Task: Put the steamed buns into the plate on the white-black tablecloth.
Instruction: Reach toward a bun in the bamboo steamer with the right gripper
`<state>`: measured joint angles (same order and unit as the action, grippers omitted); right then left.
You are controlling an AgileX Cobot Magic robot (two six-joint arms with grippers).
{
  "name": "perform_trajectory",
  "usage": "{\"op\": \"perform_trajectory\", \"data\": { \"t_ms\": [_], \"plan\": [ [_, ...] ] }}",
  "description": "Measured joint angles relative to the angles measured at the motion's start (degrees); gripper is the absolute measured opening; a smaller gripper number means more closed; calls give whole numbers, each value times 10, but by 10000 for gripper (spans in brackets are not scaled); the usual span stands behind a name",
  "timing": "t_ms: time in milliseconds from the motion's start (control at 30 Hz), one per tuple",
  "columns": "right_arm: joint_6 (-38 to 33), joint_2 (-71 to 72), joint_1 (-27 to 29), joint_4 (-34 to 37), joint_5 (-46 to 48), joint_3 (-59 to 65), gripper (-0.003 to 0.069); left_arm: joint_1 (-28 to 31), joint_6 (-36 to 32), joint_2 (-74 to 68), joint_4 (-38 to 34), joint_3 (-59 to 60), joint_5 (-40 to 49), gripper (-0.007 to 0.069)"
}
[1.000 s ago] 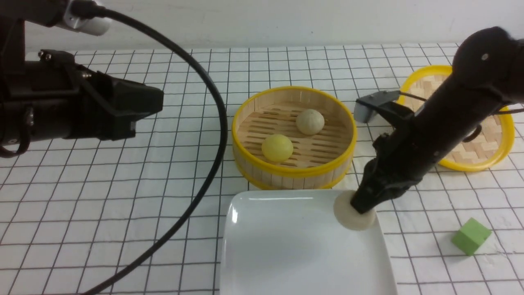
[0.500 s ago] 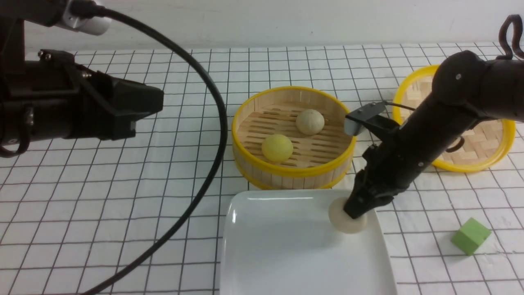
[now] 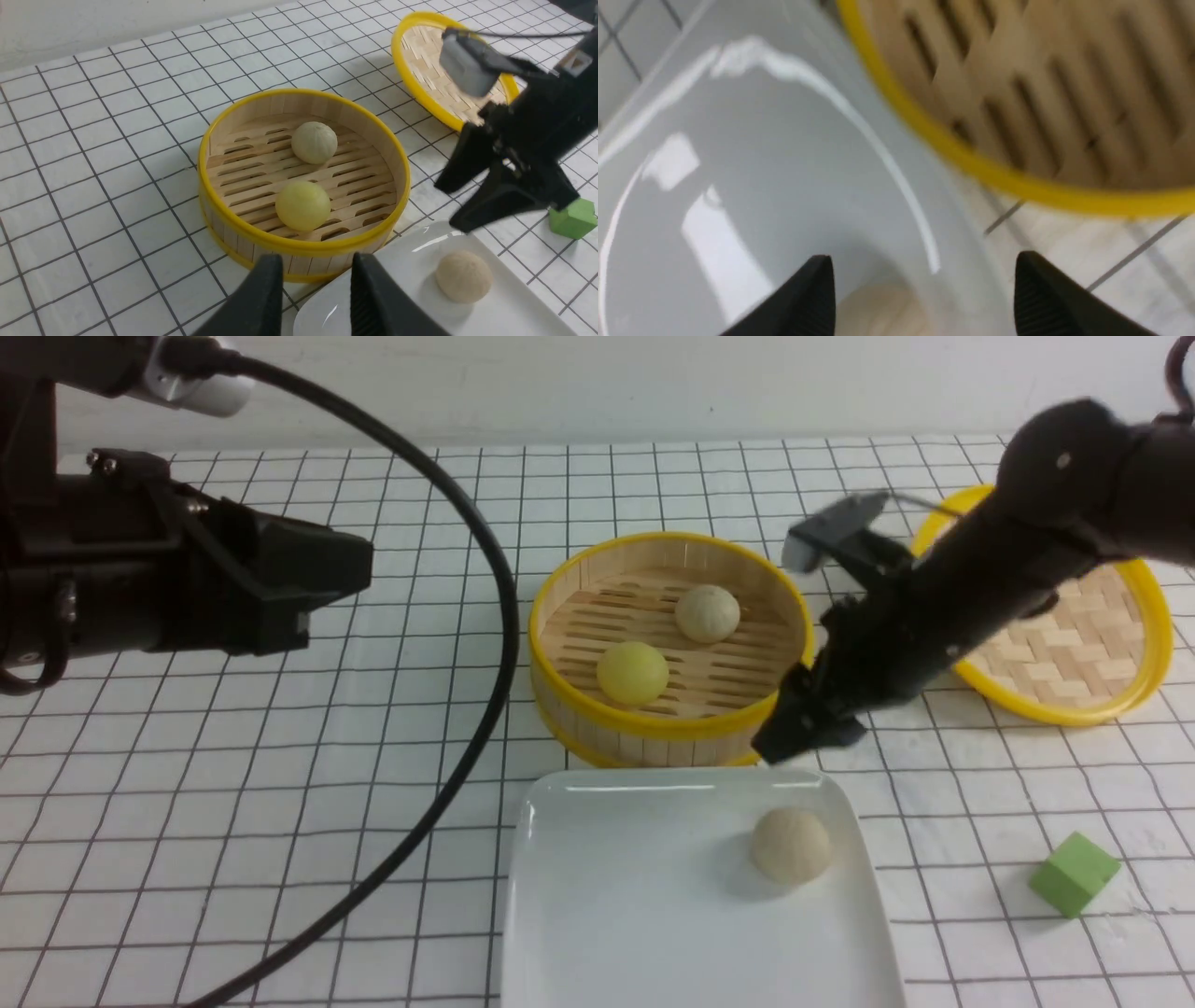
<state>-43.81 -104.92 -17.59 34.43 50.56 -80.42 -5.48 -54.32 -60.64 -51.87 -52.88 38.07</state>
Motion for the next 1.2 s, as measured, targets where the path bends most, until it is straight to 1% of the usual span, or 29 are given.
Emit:
{"op": "perform_trajectory", "data": {
  "t_ms": [100, 233, 367, 500, 567, 800, 967, 1100, 1200],
  "plan": [
    [5, -1, 0, 0, -18, -65, 461, 0, 0, 0, 1, 0, 0, 241],
    [20, -26, 0, -6, -20, -155, 423, 0, 0, 0, 1, 0, 0, 241],
    [47, -69, 0, -22, -5, -226, 416, 0, 0, 0, 1, 0, 0, 241],
    [89, -146, 0, -70, 27, -308, 414, 0, 0, 0, 1, 0, 2, 241],
    [98, -184, 0, -80, 34, -337, 414, 0, 0, 0, 1, 0, 2, 241],
    [101, -271, 0, -97, 38, -394, 414, 0, 0, 0, 1, 0, 3, 241],
    [102, -288, 0, -116, 31, -398, 407, 0, 0, 0, 1, 0, 3, 241],
    [102, -291, 0, -116, 27, -399, 351, 0, 0, 0, 1, 0, 0, 241],
    [93, -292, 0, -116, 28, -399, 148, 0, 0, 0, 1, 0, -10, 241]
  ]
}}
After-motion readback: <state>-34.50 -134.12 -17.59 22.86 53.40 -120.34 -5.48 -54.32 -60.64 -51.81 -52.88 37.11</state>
